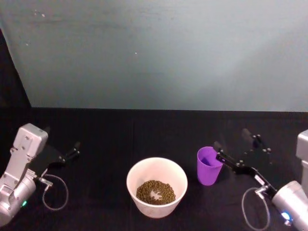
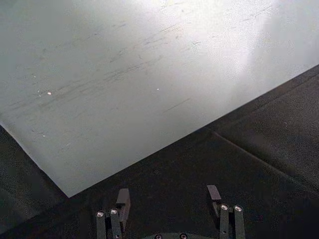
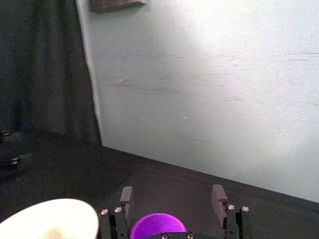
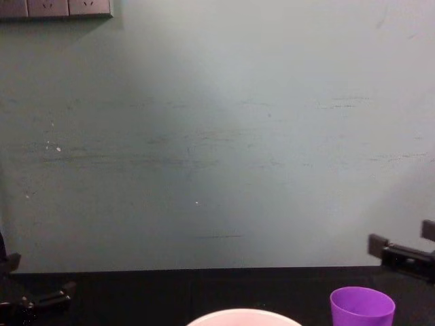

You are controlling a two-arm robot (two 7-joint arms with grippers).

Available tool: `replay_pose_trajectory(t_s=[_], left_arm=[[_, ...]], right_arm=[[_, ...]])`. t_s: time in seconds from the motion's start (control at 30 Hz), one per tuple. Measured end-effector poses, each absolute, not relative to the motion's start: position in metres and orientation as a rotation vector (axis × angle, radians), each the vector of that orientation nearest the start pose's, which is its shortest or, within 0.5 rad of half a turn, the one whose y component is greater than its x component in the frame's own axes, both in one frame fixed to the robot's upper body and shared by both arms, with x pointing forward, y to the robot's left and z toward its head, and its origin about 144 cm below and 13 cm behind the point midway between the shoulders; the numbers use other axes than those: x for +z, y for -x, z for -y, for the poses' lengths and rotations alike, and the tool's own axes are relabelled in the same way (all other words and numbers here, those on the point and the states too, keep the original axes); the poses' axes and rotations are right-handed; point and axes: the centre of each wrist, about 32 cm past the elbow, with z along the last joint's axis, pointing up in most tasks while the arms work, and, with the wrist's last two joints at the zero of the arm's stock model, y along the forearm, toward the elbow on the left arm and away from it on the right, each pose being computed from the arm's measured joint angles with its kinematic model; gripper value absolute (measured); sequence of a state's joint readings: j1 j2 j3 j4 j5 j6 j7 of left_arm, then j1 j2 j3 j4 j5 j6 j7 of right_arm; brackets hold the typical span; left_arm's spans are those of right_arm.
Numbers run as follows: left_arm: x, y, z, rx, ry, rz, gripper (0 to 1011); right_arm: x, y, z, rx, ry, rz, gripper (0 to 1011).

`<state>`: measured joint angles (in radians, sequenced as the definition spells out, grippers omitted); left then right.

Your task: Pick up the cup and pour the mung beans from the cup into the bowl.

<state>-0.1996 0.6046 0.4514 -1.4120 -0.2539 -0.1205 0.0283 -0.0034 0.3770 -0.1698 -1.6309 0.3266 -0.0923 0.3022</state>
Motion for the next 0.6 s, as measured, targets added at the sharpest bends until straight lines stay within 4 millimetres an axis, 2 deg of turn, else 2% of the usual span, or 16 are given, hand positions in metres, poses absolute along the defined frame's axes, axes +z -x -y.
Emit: replay_pose_trajectory(t_s=[0.3, 0.6], left_arm=[[1.14, -0.489, -0.31, 1.248, -0.304, 0.285, 1003], [1.14, -0.489, -0.31, 1.248, -0.304, 0.285, 1003]], right_arm=[[1.152, -0.437, 0.287, -1.262, -0.031, 0.052, 1002], [1.139, -0.432, 0.292, -1.348, -0.031, 0.033, 1002]])
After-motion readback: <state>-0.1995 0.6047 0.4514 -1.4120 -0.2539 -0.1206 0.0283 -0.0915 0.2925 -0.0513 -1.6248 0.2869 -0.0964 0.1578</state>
